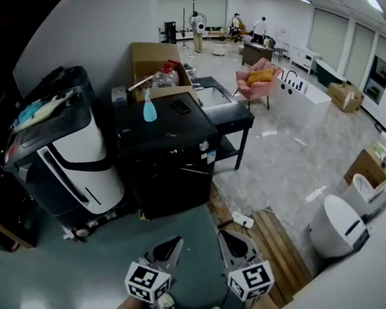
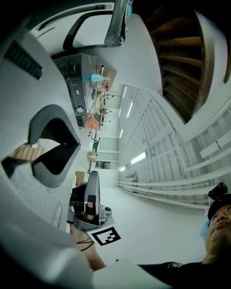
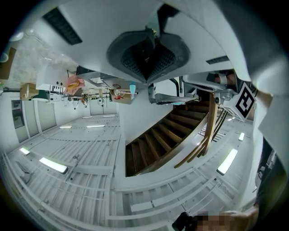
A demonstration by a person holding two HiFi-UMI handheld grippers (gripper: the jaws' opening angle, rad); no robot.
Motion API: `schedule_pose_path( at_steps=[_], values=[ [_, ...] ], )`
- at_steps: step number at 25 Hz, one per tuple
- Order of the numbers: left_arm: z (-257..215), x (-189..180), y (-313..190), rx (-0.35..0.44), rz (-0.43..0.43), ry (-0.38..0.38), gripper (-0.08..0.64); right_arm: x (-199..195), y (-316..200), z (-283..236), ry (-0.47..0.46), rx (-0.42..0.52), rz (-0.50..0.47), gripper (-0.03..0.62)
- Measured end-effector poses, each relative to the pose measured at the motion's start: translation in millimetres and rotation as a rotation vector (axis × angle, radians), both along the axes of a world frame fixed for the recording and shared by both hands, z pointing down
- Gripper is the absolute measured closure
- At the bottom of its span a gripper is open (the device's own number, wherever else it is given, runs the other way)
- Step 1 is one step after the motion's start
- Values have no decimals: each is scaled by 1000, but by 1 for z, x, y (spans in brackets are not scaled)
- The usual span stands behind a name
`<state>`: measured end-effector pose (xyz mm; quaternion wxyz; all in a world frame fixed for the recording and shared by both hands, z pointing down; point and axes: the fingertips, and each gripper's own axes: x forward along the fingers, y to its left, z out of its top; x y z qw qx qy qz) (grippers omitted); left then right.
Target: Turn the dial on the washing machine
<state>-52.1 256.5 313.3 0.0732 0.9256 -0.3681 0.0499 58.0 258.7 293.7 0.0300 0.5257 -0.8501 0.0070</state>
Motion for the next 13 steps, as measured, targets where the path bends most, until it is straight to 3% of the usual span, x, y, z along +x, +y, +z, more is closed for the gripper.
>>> schedule_pose_path(
  at_steps=[13],
  values=[
    [-1, -6, -2, -21, -26, -1, 555, -6, -3, 1, -2, 7, -14, 595]
  ],
)
